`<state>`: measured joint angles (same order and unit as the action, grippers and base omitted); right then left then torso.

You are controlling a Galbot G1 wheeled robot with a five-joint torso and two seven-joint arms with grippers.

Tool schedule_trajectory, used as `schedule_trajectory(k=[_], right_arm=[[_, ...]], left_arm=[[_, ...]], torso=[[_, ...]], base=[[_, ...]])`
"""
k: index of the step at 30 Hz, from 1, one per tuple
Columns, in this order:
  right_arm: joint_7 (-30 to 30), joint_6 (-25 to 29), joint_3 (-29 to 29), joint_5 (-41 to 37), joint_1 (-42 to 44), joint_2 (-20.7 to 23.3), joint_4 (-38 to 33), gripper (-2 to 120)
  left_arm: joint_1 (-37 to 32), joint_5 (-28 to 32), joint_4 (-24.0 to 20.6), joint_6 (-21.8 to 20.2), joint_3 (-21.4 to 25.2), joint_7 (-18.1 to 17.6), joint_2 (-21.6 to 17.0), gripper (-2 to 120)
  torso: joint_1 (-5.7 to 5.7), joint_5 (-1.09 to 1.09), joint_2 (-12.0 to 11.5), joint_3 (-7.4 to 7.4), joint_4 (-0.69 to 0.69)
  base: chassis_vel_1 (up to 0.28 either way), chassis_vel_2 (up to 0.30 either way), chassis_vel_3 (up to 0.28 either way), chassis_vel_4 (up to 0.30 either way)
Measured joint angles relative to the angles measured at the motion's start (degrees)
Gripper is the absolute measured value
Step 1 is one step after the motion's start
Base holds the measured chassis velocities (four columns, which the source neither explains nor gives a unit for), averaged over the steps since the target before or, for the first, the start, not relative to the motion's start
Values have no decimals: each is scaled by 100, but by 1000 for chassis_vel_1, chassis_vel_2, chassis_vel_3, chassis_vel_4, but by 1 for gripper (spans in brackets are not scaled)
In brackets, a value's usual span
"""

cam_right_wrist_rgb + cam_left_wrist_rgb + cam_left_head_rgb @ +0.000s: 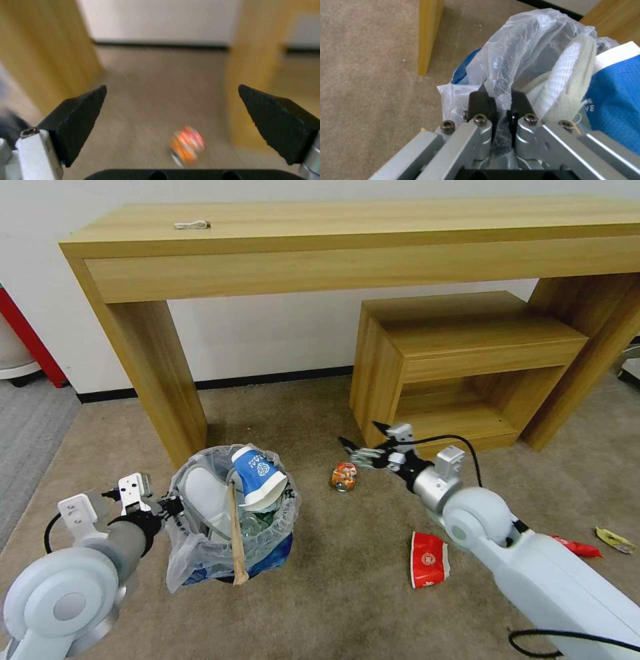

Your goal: Pick up the trash bin and place the garbage on the floor into it.

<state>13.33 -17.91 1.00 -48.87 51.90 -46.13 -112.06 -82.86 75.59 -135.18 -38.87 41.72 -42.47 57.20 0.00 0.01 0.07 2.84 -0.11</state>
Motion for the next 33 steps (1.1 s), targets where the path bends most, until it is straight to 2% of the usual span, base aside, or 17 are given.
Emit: schedule_trajectory(k=[3,4,6,7,9,14,19,22,27,33], right_arm=[[967,-609,108,-388,251,123,-183,100],[967,-609,108,-388,251,123,-183,100],[1990,-1321,340,-1001,648,214,-387,100],[1990,-1321,340,-1001,648,214,-387,100],[2176,-1693,675,-1185,1004,335,-438,100],[2177,-1959,1139,-1168,1546,618,-312,100],[2144,-2114,1303,-1109,1819,686,-65,100],[2050,-2001,1295,-982,1850,549,277,100],[1931,-1819,1375,-971,1837,442,286,100],[1614,-1504,1485,-902,1925,465,181,100]], left_arm=[[-6,-21,30,2,11,0,7,3],[-6,-21,30,2,11,0,7,3],[-5,-23,56,6,31,30,12,3],[-5,-23,56,6,31,30,12,3],[28,-42,114,17,42,43,17,3],[57,-48,146,23,24,79,30,3],[82,-79,181,27,-2,89,49,3],[80,-111,184,29,-22,107,72,3],[72,-147,177,29,-20,100,68,3],[9,-529,183,95,-18,4,39,3]], torso=[[0,-2,0,0,0],[0,-2,0,0,0],[0,0,0,0,1],[0,0,0,0,1],[0,-1,0,0,0],[0,-1,0,0,0],[0,-2,0,0,-1],[0,0,0,1,0],[0,-2,0,1,1],[0,-2,0,1,1]], base=[[0,0,0,0],[0,0,0,0],[0,0,0,0],[0,0,0,0],[0,0,0,0],[0,0,0,0],[0,0,0,0],[0,0,0,0],[0,0,0,0],[0,0,0,0]])
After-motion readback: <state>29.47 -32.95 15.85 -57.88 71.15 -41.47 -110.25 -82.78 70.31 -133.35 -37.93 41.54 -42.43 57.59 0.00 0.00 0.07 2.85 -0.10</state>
